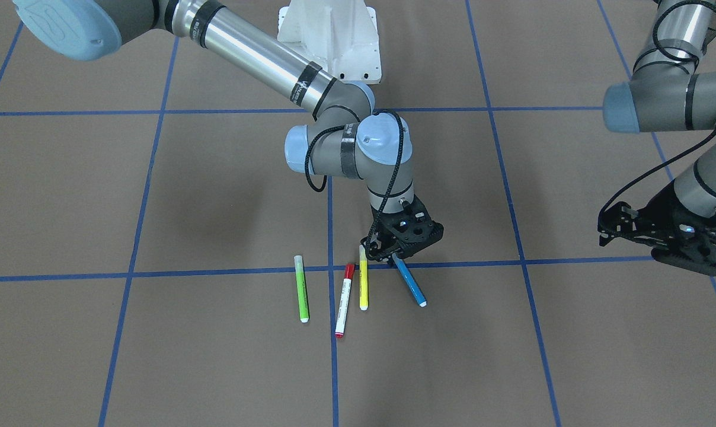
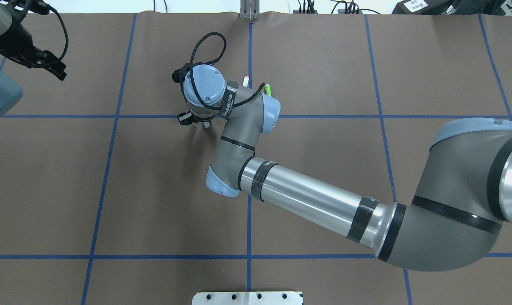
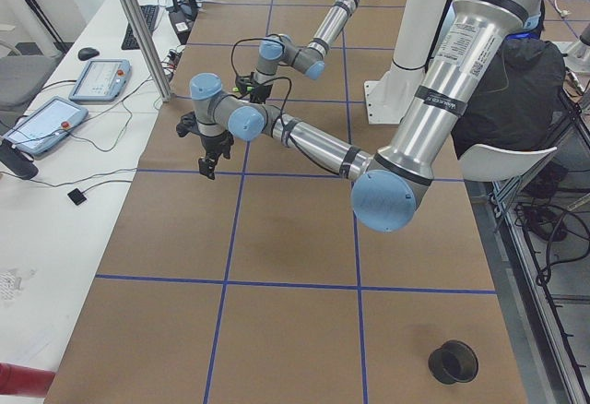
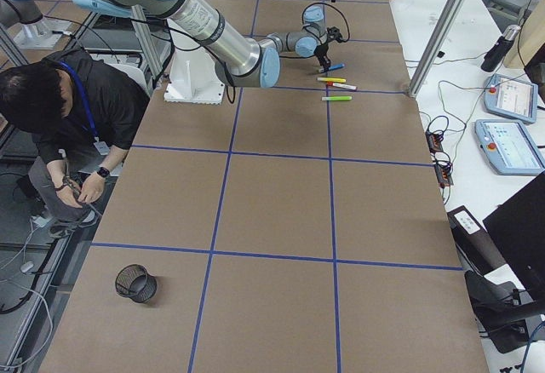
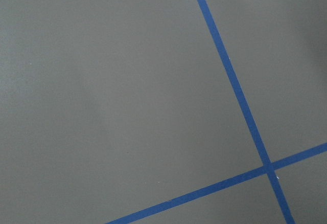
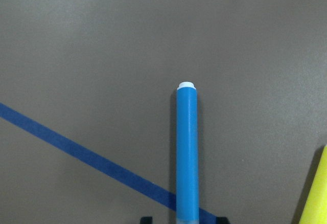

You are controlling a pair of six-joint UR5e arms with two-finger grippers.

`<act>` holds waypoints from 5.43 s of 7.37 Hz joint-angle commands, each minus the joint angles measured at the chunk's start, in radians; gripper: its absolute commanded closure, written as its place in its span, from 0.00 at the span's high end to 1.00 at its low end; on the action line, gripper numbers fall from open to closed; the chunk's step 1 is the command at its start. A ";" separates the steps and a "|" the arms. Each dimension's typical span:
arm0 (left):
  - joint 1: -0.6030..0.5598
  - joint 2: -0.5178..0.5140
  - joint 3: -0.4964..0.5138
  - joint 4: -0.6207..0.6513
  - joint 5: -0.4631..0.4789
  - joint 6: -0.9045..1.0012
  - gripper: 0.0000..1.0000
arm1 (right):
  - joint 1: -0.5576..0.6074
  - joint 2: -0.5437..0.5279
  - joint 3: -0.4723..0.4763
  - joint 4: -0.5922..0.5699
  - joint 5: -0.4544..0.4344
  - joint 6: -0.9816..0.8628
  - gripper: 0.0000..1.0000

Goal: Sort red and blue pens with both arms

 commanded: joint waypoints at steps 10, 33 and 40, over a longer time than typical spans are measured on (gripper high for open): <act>0.000 -0.002 0.003 0.000 0.000 -0.003 1.00 | 0.010 0.023 0.004 -0.001 -0.009 0.003 0.00; 0.534 -0.583 0.558 -0.465 0.414 -0.758 0.53 | 0.491 -0.326 0.315 -0.298 0.494 -0.052 0.00; 0.532 -0.575 0.560 -0.463 0.413 -0.758 0.34 | 0.488 -0.326 0.315 -0.296 0.492 -0.052 0.00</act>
